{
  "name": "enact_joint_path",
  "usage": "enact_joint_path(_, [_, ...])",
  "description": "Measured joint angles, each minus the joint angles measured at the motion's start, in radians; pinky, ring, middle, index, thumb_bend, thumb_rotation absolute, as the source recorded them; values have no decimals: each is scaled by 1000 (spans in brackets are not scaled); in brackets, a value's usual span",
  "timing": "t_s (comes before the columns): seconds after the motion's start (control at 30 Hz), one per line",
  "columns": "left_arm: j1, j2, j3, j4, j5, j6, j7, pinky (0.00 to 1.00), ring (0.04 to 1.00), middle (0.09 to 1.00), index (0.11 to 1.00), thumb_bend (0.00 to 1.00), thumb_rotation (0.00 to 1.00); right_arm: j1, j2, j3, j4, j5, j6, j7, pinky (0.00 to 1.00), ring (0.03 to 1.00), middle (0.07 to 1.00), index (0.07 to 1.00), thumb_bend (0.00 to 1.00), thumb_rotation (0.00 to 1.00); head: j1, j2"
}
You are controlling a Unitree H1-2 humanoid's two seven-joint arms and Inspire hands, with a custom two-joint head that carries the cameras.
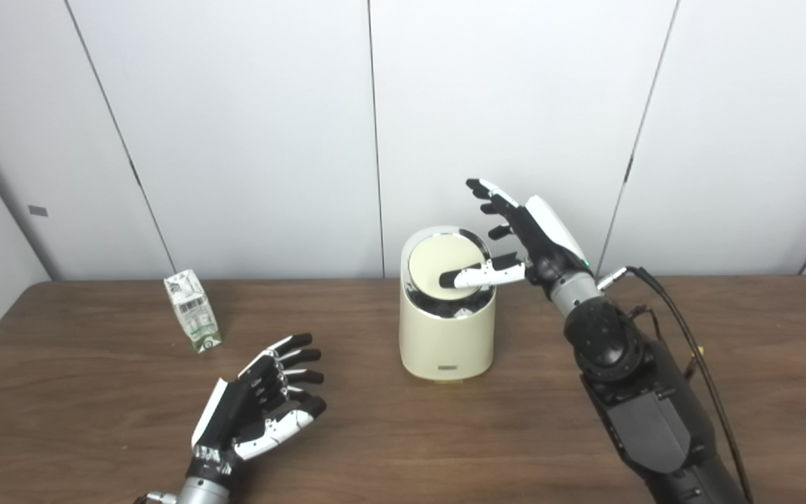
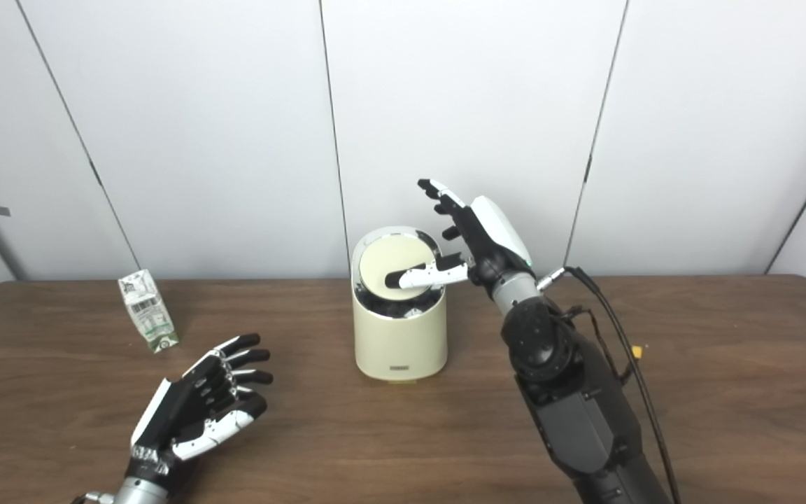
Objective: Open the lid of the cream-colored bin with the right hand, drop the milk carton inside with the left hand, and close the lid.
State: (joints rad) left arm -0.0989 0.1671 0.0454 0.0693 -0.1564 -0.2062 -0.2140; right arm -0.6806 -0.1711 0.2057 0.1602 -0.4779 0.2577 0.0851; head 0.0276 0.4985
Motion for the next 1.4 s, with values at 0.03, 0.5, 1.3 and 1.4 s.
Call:
enact_joint_path(0.03, [0,0,0,0,0,0,0,543,681,778,854,719,219,0,0,2,4,-6,6,0,709,875,926,927,920,316,0,0])
enact_joint_path(0.5, [0,-1,-4,-2,2,0,0,551,688,785,860,716,228,-47,-35,113,54,-179,-3,-45,680,835,882,906,924,280,0,3])
enact_joint_path(1.3, [1,-1,-9,-5,0,3,-4,558,694,791,866,702,220,8,10,8,-82,-109,164,76,675,836,889,876,843,173,2,5])
enact_joint_path(1.4, [1,-1,-9,-5,0,3,-3,558,693,793,867,706,227,51,10,-49,-110,-28,113,56,644,810,853,849,814,175,2,5])
